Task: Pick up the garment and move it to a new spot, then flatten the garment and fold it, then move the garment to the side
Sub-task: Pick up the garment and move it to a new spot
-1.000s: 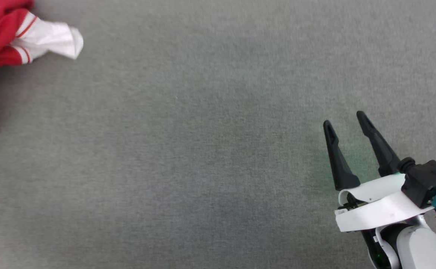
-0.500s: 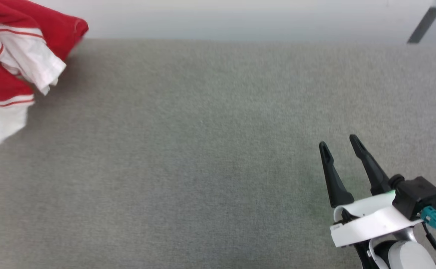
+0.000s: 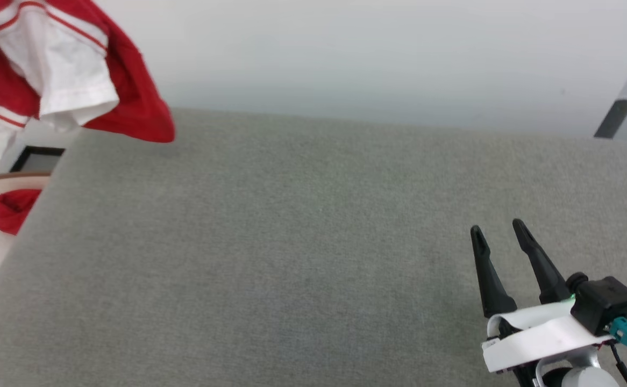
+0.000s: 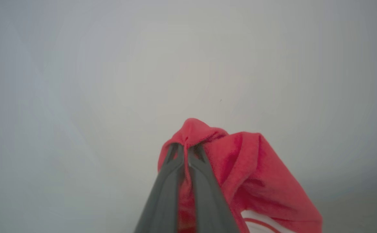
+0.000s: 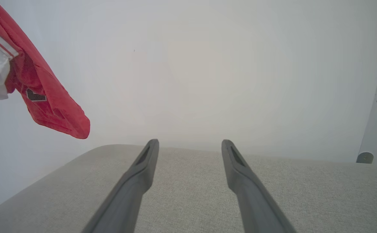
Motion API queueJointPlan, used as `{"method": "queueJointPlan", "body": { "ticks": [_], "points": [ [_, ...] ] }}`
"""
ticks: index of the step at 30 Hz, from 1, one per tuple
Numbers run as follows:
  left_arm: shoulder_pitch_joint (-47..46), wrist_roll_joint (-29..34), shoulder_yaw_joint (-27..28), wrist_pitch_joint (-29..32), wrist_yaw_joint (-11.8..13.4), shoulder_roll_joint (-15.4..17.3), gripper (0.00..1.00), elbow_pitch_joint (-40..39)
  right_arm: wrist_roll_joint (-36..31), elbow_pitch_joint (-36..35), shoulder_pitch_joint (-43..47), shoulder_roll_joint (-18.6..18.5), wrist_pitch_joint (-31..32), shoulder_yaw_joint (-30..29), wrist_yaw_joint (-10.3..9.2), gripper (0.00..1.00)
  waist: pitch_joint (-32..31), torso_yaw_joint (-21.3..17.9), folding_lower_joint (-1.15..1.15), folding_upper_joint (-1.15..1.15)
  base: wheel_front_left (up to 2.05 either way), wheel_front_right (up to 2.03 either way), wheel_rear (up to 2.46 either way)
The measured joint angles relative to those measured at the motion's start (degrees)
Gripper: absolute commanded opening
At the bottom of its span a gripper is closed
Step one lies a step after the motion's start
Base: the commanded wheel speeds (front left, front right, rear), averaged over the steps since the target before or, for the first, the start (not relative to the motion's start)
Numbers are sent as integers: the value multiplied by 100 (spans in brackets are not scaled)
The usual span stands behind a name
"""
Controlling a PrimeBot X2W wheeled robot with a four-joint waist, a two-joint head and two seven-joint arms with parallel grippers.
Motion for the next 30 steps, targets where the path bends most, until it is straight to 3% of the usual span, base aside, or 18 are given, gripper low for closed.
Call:
{"method": "queueJointPlan", "body": {
  "ticks": [9, 13, 30],
  "points": [
    [15, -343, -142, 366, 5, -157, 0, -697, -59, 4, 113, 15, -18, -337, 0, 100, -244, 66, 0, 0, 0, 0, 0],
    [176, -480, -148, 611, 162, -257, 0, -1226, -127, 3, 122, 18, -4, -556, 0, 100, -218, -59, 0, 0, 0, 0, 0],
    [1124, -902, -443, 1635, 1315, -731, 0, -3983, -249, 78, 172, 20, -65, -1421, 0, 100, 18, -916, 0, 0, 0, 0, 0]
  ]
}}
